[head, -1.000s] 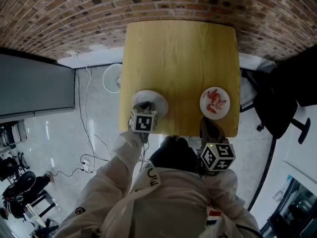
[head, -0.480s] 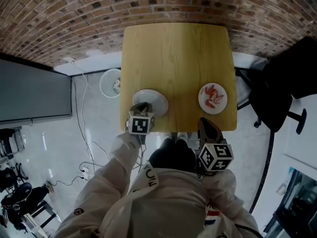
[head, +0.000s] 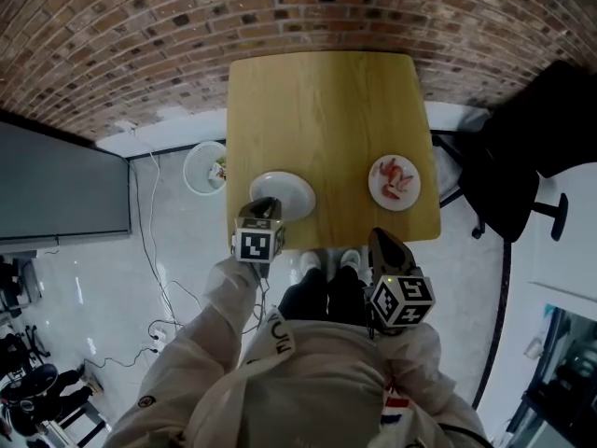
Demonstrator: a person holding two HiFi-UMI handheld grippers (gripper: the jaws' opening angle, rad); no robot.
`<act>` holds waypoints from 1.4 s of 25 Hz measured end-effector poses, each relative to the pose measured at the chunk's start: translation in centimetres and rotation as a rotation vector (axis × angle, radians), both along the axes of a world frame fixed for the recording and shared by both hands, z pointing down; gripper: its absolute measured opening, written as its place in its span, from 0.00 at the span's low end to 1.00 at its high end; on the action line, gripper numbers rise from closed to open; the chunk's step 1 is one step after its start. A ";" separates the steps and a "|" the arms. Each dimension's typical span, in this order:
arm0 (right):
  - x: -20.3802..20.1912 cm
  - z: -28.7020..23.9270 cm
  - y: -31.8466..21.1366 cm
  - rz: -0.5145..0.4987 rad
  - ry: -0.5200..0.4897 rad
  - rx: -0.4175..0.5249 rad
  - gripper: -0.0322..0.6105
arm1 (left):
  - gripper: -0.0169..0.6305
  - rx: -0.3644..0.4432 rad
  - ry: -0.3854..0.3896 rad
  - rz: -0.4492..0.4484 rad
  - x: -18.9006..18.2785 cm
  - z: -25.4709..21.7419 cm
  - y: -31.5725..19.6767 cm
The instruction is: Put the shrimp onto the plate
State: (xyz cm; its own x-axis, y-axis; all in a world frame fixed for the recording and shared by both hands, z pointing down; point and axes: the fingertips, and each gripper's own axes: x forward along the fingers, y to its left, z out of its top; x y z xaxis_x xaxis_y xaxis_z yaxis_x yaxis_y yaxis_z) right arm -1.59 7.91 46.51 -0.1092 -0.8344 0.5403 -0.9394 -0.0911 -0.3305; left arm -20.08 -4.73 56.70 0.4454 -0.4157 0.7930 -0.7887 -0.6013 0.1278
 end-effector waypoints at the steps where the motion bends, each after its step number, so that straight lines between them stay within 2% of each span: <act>1: 0.0 -0.2 0.0 0.001 0.003 0.003 0.09 | 0.11 0.008 0.009 -0.001 0.0 -0.5 0.0; 8: 2.4 -0.9 0.2 0.051 0.021 0.023 0.09 | 0.11 0.029 0.019 0.029 1.0 -1.3 0.2; 13: 5.7 -0.5 0.7 0.098 0.011 0.027 0.09 | 0.11 0.055 -0.021 0.042 3.0 -1.4 0.4; 17: 8.4 -0.7 0.8 0.111 0.006 0.028 0.09 | 0.11 0.092 -0.021 0.082 6.4 -3.1 0.6; 24: 14.0 -0.9 0.2 0.123 -0.009 0.037 0.09 | 0.11 0.117 -0.039 0.186 14.7 -3.4 1.4; 35: 21.8 0.3 -1.9 0.094 -0.036 0.023 0.09 | 0.11 0.082 -0.111 0.225 23.3 -0.6 1.3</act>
State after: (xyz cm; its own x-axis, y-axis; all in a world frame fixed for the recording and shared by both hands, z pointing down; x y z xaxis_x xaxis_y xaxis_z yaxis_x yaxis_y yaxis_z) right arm 20.22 6.04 46.76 -0.0490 -0.8538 0.5183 -0.9147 -0.1701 -0.3667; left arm 3.19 -3.43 56.06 0.4465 -0.3803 0.8100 -0.6401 -0.7683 -0.0079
